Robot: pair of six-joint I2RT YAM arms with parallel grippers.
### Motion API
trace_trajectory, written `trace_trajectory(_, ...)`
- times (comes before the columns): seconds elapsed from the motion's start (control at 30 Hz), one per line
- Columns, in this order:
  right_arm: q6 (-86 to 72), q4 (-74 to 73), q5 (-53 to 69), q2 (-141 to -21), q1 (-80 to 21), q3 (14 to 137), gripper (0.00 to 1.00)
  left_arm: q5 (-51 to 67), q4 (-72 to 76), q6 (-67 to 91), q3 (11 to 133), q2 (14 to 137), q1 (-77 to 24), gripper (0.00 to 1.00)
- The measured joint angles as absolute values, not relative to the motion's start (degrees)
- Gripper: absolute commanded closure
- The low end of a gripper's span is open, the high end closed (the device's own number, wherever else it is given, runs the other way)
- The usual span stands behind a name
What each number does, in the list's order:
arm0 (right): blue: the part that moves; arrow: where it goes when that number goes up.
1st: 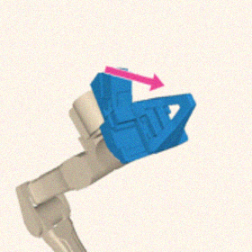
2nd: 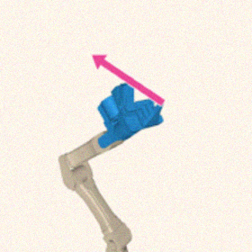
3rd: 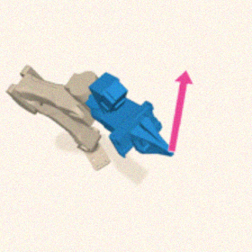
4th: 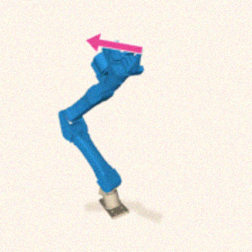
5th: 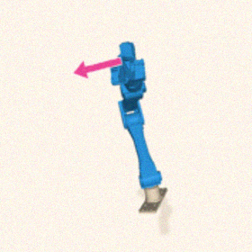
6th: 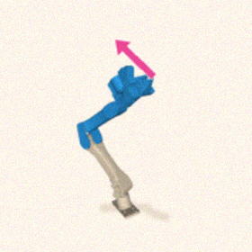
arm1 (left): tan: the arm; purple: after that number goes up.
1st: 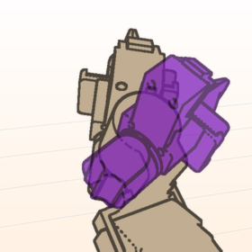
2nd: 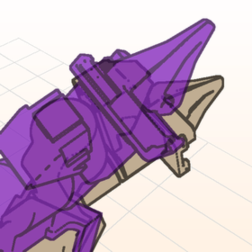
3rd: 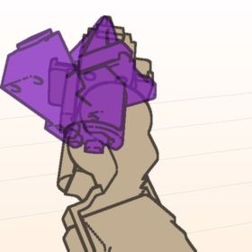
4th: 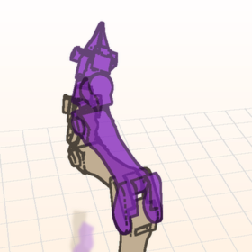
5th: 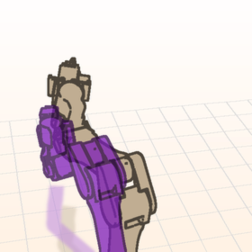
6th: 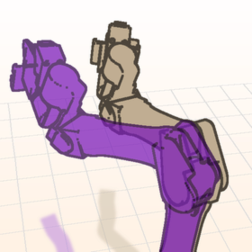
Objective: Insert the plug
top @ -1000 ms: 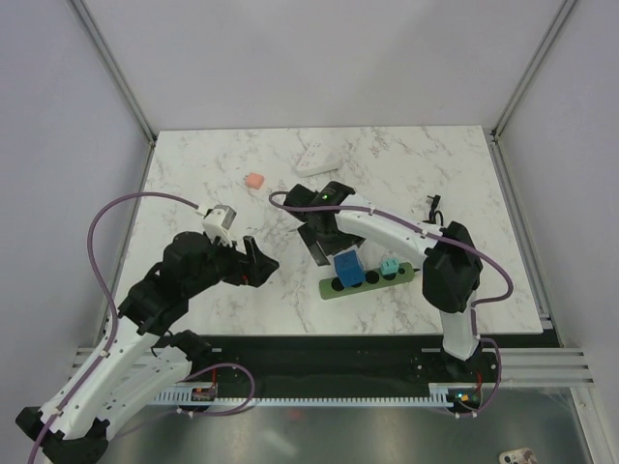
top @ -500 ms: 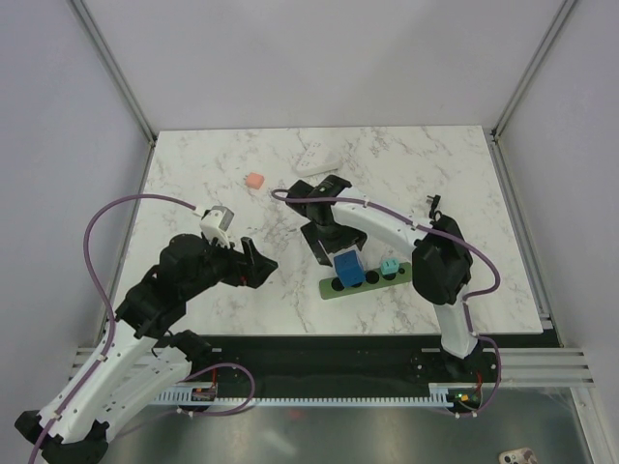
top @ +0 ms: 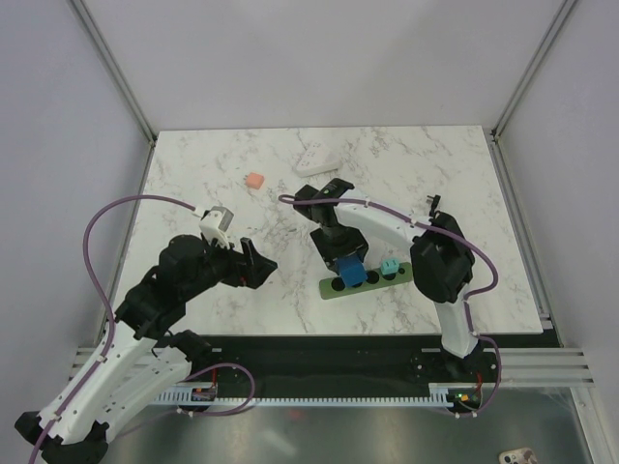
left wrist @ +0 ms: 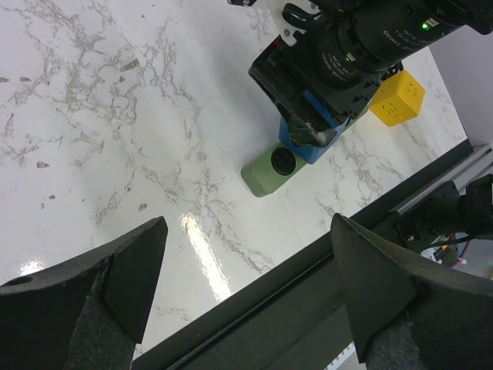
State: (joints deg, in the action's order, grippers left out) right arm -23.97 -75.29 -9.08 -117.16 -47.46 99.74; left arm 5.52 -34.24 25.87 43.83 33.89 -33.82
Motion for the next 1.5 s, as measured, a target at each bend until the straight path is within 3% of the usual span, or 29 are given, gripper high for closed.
trace_trajectory(0.03, -23.9, -75.2, -9.0, -117.1, -47.4, 99.7, 0.56, 5.5, -34.2, 25.9, 43.8, 33.8, -33.8, 0.07)
trace_trajectory(0.13, -23.9, -74.5, -8.4, -116.4, -46.9, 99.1, 0.87, 5.5, -34.2, 25.9, 43.7, 33.7, -33.8, 0.09)
trace_trajectory(0.2, -23.8, -73.6, -8.4, -115.5, -46.7, 98.7, 1.00, 5.8, -34.2, 25.9, 43.7, 33.7, -33.8, 0.09)
trace_trajectory(0.6, -19.7, -59.3, -9.6, -98.3, -46.3, 84.6, 1.00, 12.3, -29.3, 30.7, 38.8, 39.5, -33.8, 0.17)
trace_trajectory(0.77, -16.2, -56.1, -7.7, -97.4, -46.2, 81.3, 1.00, 15.1, -22.1, 35.0, 37.1, 49.1, -33.8, 0.30)
trace_trajectory(0.87, -14.3, -55.1, -6.2, -97.4, -46.2, 79.7, 1.00, 16.3, -17.3, 36.7, 37.1, 56.8, -33.8, 0.44)
trace_trajectory(0.93, -13.4, -54.2, -5.3, -97.3, -46.0, 78.6, 1.00, 17.1, -13.8, 38.0, 37.1, 61.9, -33.8, 0.60)
trace_trajectory(1.03, -12.0, -52.6, -3.4, -95.9, -45.2, 76.4, 1.00, 19.3, -7.3, 39.6, 36.3, 68.7, -34.0, 0.71)
trace_trajectory(1.2, -10.9, -50.4, -1.4, -92.4, -44.0, 74.2, 1.00, 23.4, 1.1, 41.0, 33.8, 72.4, -35.6, 0.80)
trace_trajectory(1.5, -10.0, -47.2, 0.5, -90.4, -43.7, 70.4, 1.00, 28.2, 14.8, 42.7, 33.7, 83.1, -37.9, 0.84)
